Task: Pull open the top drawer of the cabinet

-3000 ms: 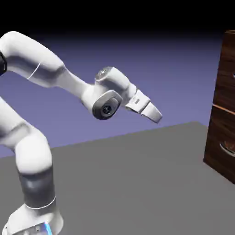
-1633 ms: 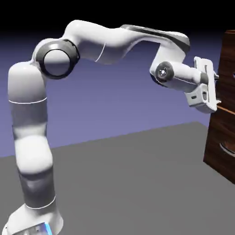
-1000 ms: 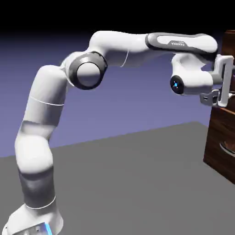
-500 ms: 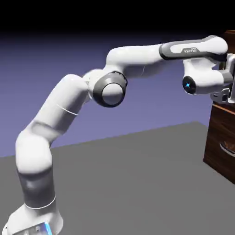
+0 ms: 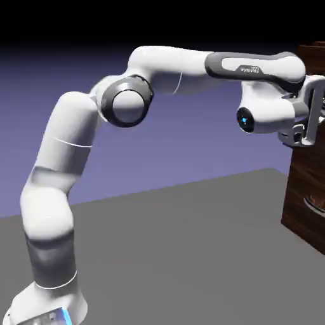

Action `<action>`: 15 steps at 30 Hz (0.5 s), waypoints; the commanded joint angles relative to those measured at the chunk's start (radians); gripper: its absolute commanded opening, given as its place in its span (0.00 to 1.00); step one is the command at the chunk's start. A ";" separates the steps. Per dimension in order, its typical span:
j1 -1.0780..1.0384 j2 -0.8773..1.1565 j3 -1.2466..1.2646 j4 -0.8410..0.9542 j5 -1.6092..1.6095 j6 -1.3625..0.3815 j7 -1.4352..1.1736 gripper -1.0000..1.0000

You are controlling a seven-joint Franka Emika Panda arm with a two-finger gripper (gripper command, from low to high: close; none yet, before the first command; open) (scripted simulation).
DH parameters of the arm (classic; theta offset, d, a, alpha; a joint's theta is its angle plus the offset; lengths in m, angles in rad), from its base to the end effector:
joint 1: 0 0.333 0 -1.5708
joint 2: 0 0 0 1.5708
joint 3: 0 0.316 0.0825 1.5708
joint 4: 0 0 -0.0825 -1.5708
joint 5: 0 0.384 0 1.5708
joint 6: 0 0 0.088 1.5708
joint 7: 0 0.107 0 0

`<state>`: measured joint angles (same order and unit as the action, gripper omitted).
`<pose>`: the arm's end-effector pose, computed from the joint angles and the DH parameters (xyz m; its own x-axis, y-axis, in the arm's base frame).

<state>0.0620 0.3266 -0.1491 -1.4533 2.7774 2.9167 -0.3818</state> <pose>0.6777 -0.0667 0.5276 0.0010 -0.7072 -0.7070 0.0005 0.7070 -0.7072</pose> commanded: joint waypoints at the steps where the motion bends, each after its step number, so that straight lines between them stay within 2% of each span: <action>1: 0.004 -0.026 -0.003 -0.036 0.010 -0.009 -0.013 0.00; 15: 0.014 -0.432 -0.018 -0.544 0.082 -0.108 -0.154 0.00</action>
<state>0.0749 -0.1058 -0.1673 -1.9968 2.8586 2.8081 -0.5353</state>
